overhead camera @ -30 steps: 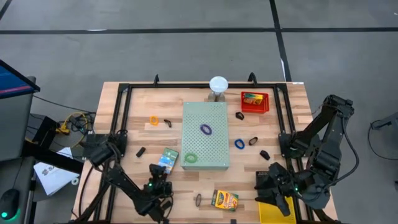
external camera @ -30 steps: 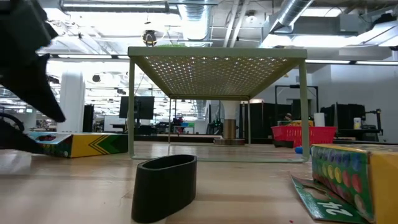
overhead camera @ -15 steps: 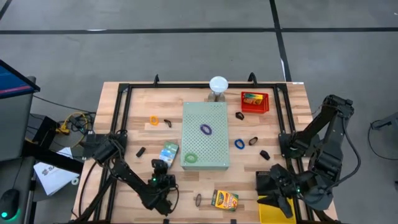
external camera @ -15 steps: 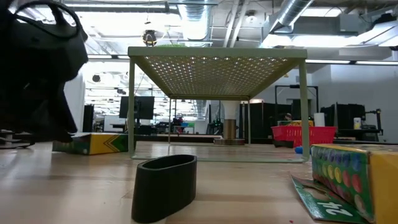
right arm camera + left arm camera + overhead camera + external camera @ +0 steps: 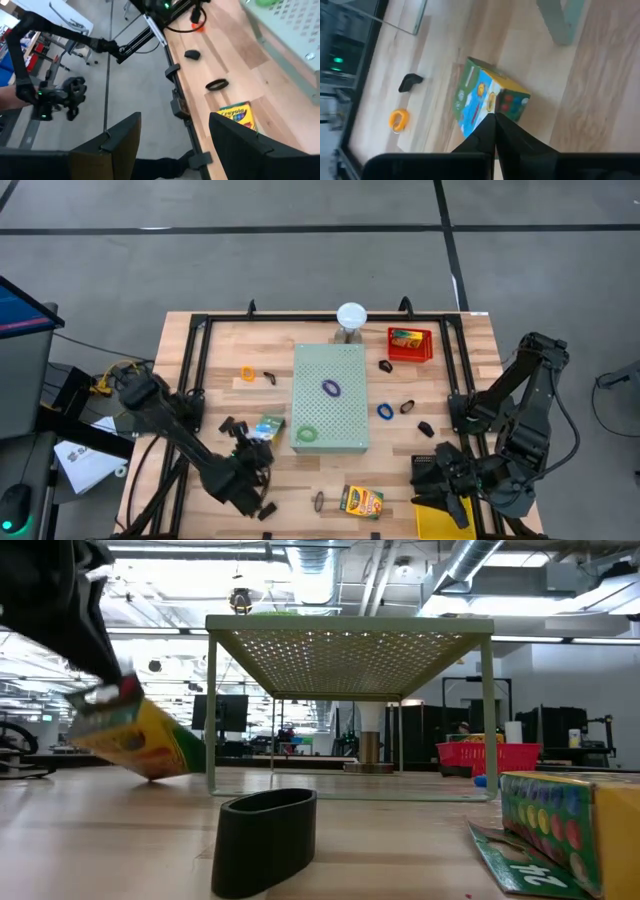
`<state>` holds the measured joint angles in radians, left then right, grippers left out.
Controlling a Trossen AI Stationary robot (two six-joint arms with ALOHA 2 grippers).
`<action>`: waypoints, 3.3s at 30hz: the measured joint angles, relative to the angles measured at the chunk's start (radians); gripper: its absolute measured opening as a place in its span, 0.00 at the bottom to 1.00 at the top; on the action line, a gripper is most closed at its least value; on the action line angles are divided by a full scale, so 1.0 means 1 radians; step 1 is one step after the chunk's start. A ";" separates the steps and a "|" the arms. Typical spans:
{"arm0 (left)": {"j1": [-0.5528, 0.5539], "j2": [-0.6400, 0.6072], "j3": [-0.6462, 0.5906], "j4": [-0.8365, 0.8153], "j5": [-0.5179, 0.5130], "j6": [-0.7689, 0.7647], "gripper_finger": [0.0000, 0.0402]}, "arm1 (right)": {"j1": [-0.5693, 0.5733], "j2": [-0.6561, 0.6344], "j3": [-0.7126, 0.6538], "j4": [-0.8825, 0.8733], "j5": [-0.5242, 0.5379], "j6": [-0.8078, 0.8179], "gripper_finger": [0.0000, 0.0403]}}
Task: Pick & Place Office Desk Supplies
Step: Put the top yellow crayon box into the red bin
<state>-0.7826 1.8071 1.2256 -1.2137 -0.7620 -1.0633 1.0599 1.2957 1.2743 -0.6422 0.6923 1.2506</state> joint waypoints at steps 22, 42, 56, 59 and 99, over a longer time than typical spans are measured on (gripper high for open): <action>0.054 -0.669 -0.160 0.213 0.183 0.058 0.00 | -0.028 0.000 -0.001 0.161 0.119 -0.204 0.57; -0.132 -0.184 -0.290 0.730 0.473 0.172 0.64 | -0.023 0.000 -0.001 0.169 0.119 -0.179 0.57; -0.127 -0.062 -0.142 0.739 0.571 0.081 0.60 | -0.023 0.000 -0.001 0.147 0.110 -0.149 0.57; -0.127 -0.098 -0.142 0.831 0.585 0.034 0.57 | -0.023 0.000 -0.001 0.146 0.109 -0.159 0.57; -0.194 0.260 0.344 -0.233 0.219 -0.216 0.55 | -0.021 0.000 -0.001 0.059 0.117 -0.074 0.57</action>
<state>-0.9768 2.0673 1.5696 -1.4469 -0.5426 -1.2797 1.0386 1.2961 1.2736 -0.5829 0.8097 1.1768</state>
